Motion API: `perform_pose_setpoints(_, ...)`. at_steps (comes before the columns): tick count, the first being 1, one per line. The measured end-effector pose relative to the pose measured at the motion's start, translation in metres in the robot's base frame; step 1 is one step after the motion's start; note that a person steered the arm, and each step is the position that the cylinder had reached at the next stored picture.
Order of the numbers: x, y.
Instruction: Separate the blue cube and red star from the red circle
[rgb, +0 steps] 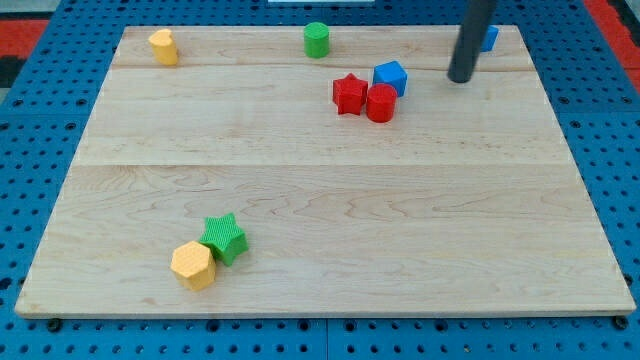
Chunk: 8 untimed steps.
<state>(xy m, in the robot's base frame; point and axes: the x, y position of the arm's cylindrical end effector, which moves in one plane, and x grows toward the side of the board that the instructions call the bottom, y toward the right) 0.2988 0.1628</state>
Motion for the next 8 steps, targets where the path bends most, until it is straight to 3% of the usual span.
perform_pose_setpoints(2,-0.006,-0.067)
perform_pose_setpoints(6,0.104,-0.19)
perform_pose_setpoints(8,0.136,-0.307)
